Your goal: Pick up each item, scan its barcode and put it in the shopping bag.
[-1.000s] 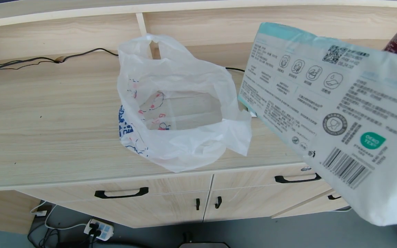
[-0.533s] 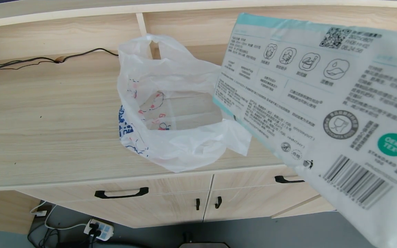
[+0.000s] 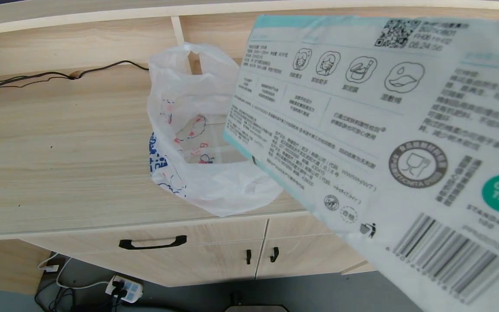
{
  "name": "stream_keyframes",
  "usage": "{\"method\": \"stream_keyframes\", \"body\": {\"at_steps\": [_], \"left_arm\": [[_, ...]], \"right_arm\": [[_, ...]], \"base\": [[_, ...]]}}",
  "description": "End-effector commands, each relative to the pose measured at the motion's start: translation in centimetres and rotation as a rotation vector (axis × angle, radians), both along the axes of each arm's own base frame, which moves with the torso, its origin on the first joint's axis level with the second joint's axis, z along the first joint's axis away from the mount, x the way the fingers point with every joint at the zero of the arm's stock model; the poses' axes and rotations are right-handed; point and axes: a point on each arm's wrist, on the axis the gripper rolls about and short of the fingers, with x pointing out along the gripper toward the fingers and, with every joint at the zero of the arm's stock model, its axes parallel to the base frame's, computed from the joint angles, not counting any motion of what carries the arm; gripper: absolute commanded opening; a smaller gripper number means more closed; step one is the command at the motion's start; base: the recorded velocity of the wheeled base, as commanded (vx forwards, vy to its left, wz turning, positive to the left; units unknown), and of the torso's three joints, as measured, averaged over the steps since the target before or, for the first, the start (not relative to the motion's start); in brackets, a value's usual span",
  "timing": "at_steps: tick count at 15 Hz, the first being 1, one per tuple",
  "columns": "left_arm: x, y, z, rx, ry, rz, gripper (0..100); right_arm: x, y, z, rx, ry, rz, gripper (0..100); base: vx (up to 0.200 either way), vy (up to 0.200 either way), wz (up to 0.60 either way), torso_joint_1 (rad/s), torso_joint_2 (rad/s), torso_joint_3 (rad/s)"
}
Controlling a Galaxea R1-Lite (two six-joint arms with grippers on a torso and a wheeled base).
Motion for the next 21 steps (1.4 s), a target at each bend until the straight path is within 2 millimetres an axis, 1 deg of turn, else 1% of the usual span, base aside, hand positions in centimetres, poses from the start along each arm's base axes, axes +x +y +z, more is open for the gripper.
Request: {"method": "stream_keyframes", "body": {"at_steps": [1,4,6,7,8,9,10,11,12,13,14,15,16,17,18,19,21], "left_arm": [[0.0,0.0,0.0,0.0,0.001,0.0,100],[0.0,0.0,0.0,0.0,0.001,0.0,100],[0.0,0.0,0.0,0.0,0.001,0.0,100],[0.0,0.0,0.0,0.0,0.001,0.0,100],[0.0,0.0,0.0,0.0,0.001,0.0,100],[0.0,0.0,0.0,0.0,0.001,0.0,100],[0.0,0.0,0.0,0.0,0.001,0.0,100],[0.0,0.0,0.0,0.0,0.001,0.0,100],[0.0,0.0,0.0,0.0,0.001,0.0,100],[0.0,0.0,0.0,0.0,0.001,0.0,100],[0.0,0.0,0.0,0.0,0.001,0.0,100],[0.0,0.0,0.0,0.0,0.001,0.0,100],[0.0,0.0,0.0,0.0,0.001,0.0,100],[0.0,0.0,0.0,0.0,0.001,0.0,100],[0.0,0.0,0.0,0.0,0.001,0.0,100],[0.0,0.0,0.0,0.0,0.001,0.0,100],[0.0,0.0,0.0,0.0,0.001,0.0,100]], "right_arm": [[0.4,1.1,-0.7,-0.02,0.017,0.024,0],[0.5,1.3,-0.7,-0.01,-0.007,0.06,0],[0.3,0.9,-0.6,-0.001,-0.079,0.062,0],[0.5,0.5,-0.2,-0.021,-0.199,0.034,0],[0.8,-0.4,0.1,-0.07,-0.402,-0.016,0],[1.2,-0.9,-0.1,-0.103,-0.472,-0.052,0],[2.2,-1.6,-0.3,-0.168,-0.606,-0.145,0],[2.9,-1.9,0.1,-0.224,-0.76,-0.228,0],[3.5,-2.1,0.1,-0.276,-0.853,-0.281,0],[3.8,-2.2,0.1,-0.305,-0.901,-0.307,0],[4.5,-2.9,-0.3,-0.423,-1.037,-0.382,0],[5.8,-4.0,-0.9,-0.568,-1.12,-0.467,0],[7.6,-5.4,-0.7,-0.715,-1.229,-0.586,0],[8.8,-6.5,0.3,-0.792,-1.309,-0.676,0],[8.9,-6.8,1.3,-0.798,-1.335,-0.722,0],[9.0,-6.9,3.1,-0.808,-1.35,-0.817,0],[9.9,-6.9,4.8,-0.928,-1.315,-1.01,0]], "base": [[0.0,0.0,0.0,0.0,0.0,0.0],[0.0,0.0,0.0,0.0,0.0,0.0],[0.0,0.0,0.0,0.0,0.0,0.0],[0.0,0.0,0.0,0.0,0.0,0.0],[0.0,0.0,0.0,0.0,0.0,0.0],[0.0,0.0,0.0,0.0,0.0,0.0],[0.0,0.0,0.0,0.0,0.0,0.0],[0.0,0.0,0.0,0.0,0.0,0.0],[0.0,0.0,0.0,0.0,0.0,0.0],[0.0,0.0,0.0,0.0,0.0,0.0],[0.0,0.0,0.0,0.0,0.0,0.0],[0.0,0.0,0.0,0.0,0.0,0.0],[0.0,0.0,0.0,0.0,0.0,0.0],[0.0,0.0,0.0,0.0,0.0,0.0],[0.0,0.0,0.0,0.0,0.0,0.0],[0.0,0.0,0.0,0.0,0.0,0.0],[0.0,0.0,0.0,0.0,0.0,0.0]]}}
